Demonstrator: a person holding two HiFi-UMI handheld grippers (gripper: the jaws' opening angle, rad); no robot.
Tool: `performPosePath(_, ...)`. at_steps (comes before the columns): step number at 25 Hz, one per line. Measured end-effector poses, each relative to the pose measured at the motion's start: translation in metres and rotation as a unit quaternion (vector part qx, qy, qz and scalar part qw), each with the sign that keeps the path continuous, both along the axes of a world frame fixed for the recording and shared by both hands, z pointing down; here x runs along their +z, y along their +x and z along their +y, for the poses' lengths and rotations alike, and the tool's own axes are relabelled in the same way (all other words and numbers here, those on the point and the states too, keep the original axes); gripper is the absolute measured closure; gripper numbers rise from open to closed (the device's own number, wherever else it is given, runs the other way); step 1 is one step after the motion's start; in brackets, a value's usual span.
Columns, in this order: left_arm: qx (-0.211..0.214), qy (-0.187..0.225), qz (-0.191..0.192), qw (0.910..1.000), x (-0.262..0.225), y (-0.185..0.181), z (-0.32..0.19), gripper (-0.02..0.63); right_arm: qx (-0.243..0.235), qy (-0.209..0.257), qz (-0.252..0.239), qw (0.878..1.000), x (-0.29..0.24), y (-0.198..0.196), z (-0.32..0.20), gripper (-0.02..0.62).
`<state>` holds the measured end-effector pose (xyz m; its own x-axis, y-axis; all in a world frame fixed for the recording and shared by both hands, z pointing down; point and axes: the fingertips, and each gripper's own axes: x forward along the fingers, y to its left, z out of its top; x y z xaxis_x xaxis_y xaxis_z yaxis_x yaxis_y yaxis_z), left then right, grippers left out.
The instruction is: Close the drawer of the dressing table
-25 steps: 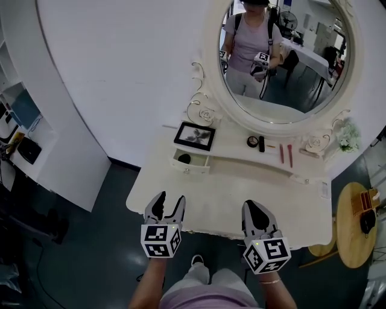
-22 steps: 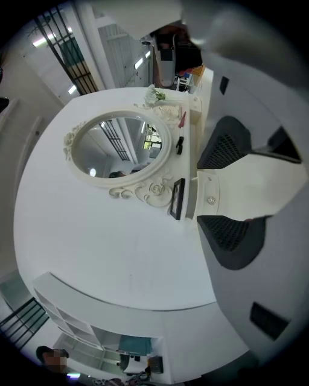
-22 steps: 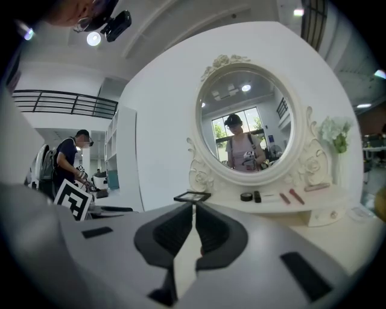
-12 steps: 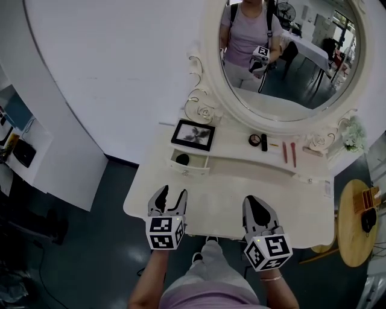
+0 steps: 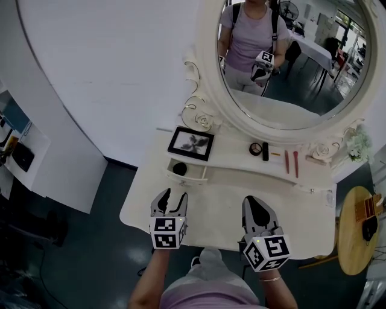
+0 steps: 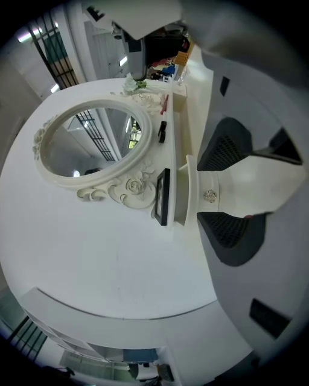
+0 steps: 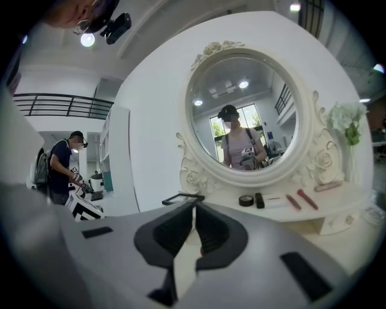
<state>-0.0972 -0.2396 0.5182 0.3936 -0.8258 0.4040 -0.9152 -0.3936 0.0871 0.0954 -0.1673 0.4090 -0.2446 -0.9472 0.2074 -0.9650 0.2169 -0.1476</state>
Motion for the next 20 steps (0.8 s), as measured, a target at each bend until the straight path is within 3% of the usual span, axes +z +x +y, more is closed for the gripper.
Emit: performPosePath(20,-0.002,-0.054,-0.041,0.9977,0.053,0.014,-0.038,0.442,-0.005,-0.012,0.0,1.0,0.009,0.011,-0.043,0.589)
